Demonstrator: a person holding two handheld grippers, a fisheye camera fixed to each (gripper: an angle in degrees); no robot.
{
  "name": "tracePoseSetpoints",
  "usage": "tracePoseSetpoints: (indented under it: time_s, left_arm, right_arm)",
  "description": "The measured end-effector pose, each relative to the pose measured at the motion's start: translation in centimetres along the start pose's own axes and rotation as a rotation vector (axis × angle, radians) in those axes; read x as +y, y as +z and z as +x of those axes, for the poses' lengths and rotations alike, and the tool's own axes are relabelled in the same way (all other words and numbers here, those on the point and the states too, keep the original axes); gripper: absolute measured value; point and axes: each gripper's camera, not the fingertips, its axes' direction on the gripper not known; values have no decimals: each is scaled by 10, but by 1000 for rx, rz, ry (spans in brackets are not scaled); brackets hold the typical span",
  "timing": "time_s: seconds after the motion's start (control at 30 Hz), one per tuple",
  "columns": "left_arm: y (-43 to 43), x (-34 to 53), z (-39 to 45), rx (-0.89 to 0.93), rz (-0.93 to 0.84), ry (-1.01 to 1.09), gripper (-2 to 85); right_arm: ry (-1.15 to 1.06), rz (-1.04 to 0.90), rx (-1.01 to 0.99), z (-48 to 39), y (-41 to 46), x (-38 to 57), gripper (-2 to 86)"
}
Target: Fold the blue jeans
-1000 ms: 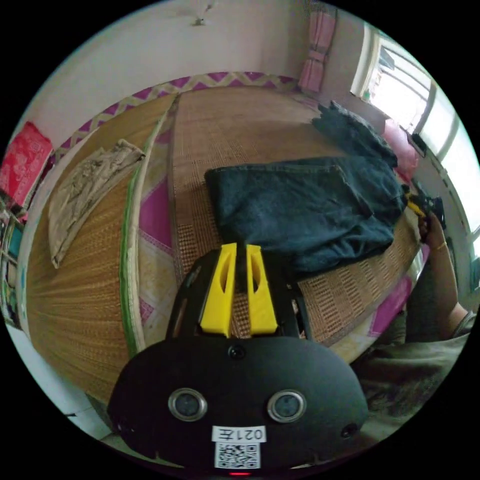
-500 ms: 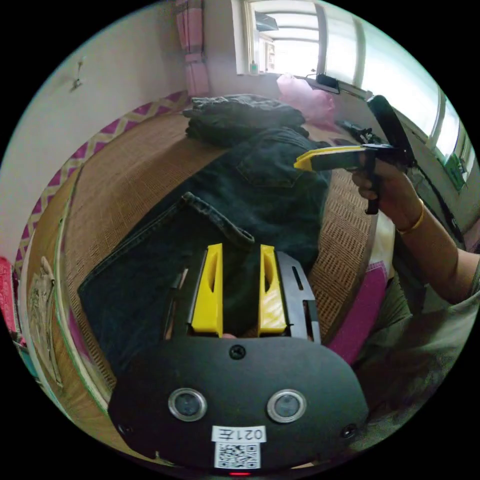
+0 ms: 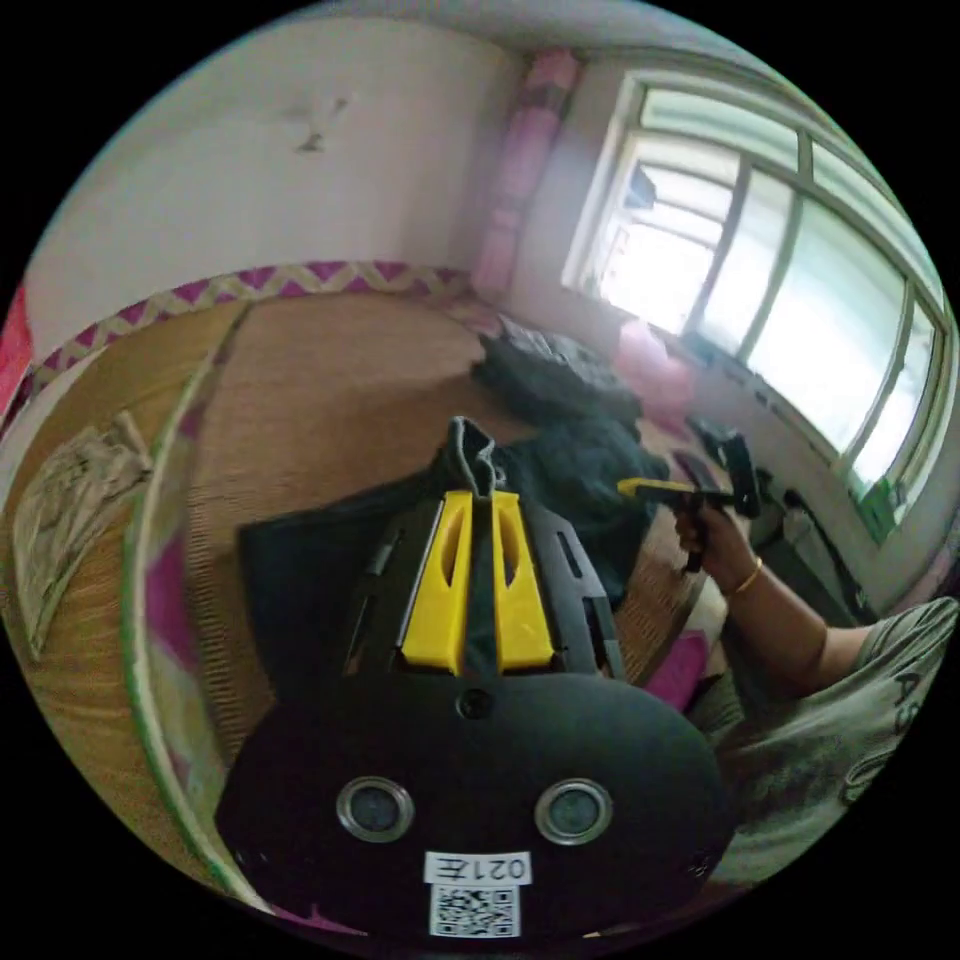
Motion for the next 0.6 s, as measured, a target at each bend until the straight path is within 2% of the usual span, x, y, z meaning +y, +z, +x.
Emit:
tracePoseSetpoints:
  time_s: [0.1,0.2,0.27,0.3,0.47,0.6]
  left_arm:
    - [-111,1,-73,-87,161,-117,-5]
    - [-206,27,-146,-292,247,-256,-7]
    - [-239,50,-191,-380,237,-377,-7]
    - [-244,66,-225,-396,157,-461,-7]
    - [-212,134,-313,-294,-47,-681,-5]
    - [-244,139,-326,-175,89,-745,3]
  right_arm:
    - [8,1,-12,-6,-2,1,74]
    - [-11,-7,11,-20,-2,3,81]
    - [-27,-13,36,-31,-1,5,84]
    - [-37,-17,53,-39,1,6,85]
    - [-46,-34,102,-64,6,11,88]
    - [-103,-62,80,-89,6,15,108]
